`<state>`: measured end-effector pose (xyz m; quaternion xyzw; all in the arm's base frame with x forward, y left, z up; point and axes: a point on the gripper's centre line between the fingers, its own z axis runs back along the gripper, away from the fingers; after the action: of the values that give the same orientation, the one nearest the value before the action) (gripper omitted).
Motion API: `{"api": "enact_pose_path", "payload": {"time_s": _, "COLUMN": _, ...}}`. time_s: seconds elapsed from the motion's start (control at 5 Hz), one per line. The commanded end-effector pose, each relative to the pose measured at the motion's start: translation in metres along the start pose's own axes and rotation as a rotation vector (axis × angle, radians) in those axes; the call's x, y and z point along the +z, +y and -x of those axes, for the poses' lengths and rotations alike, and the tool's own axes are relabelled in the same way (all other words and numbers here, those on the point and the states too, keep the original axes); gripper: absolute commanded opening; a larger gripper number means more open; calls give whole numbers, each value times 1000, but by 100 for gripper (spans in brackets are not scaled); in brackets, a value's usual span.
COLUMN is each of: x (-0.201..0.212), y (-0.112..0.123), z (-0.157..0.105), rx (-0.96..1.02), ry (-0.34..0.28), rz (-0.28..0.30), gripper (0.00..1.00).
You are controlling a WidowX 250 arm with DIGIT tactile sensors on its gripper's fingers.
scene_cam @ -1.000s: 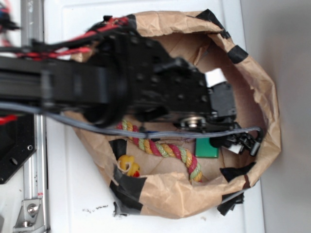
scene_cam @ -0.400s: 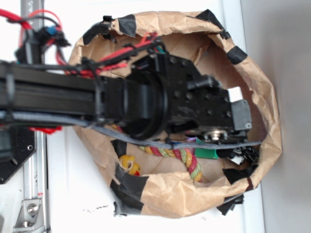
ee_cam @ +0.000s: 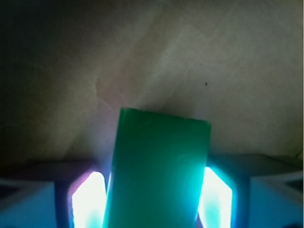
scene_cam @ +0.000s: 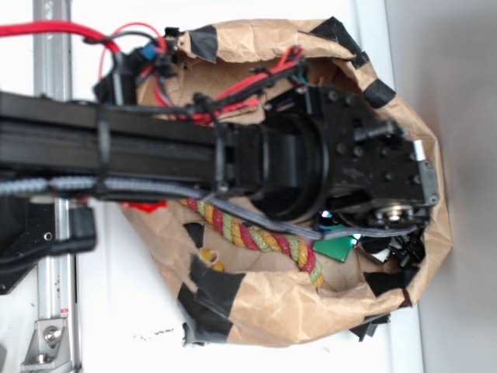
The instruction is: Grab the green block.
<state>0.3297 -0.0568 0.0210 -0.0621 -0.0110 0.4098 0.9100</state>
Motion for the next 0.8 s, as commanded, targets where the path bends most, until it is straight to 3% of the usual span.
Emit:
{"api": "enact_pose_path", "payload": {"time_s": 0.0, "x": 51, "y": 7, "z": -3, "rx": -210, "ry": -93, "rz": -96, "gripper": 0}}
{"api": "enact_pose_path", "payload": {"time_s": 0.2, "x": 77, "y": 20, "z": -12, "rx": -416, "ry": -99, "rz": 22, "gripper": 0}}
{"api": "enact_pose_path", "payload": {"time_s": 0.6, "x": 134, "y": 46, "z": 1, "rx": -728, "ry": -143, "rz": 235, "gripper": 0}}
